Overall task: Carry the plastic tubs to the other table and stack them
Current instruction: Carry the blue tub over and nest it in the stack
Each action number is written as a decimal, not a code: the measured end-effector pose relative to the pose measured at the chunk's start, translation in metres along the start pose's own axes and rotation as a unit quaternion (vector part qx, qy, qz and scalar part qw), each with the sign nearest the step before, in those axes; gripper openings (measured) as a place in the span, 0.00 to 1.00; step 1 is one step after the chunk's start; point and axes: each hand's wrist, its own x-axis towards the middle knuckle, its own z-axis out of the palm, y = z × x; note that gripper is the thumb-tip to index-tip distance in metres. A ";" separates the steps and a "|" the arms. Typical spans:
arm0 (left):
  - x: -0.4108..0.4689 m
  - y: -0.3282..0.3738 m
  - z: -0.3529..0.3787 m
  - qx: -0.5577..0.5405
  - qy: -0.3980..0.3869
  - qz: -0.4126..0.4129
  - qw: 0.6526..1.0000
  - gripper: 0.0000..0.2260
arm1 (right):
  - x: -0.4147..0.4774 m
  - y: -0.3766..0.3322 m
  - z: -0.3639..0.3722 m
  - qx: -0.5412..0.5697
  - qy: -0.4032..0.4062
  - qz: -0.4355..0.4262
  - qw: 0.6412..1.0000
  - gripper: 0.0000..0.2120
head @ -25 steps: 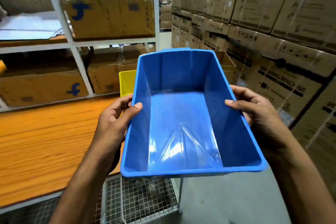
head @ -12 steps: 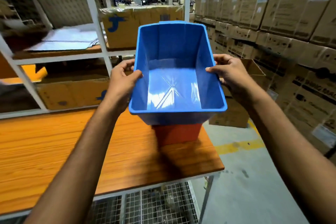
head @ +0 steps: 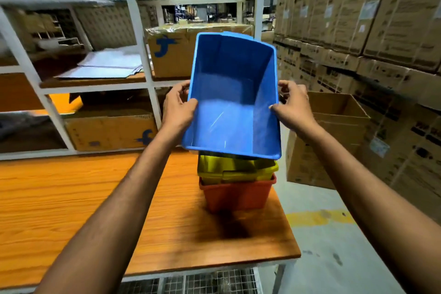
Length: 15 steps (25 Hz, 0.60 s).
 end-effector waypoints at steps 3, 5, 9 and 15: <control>0.006 0.022 0.008 0.132 0.017 0.122 0.984 0.18 | -0.004 -0.020 -0.014 -0.123 0.115 -0.168 0.971 0.30; 0.007 0.039 0.015 0.241 0.016 0.238 0.941 0.16 | -0.003 -0.044 -0.021 -0.154 0.123 -0.286 0.938 0.28; 0.010 0.072 0.025 0.380 0.031 0.363 0.850 0.12 | 0.015 -0.069 -0.025 -0.278 0.114 -0.419 0.857 0.32; 0.015 0.086 0.033 0.468 0.113 0.463 0.744 0.06 | 0.035 -0.071 -0.032 -0.299 0.232 -0.495 0.782 0.10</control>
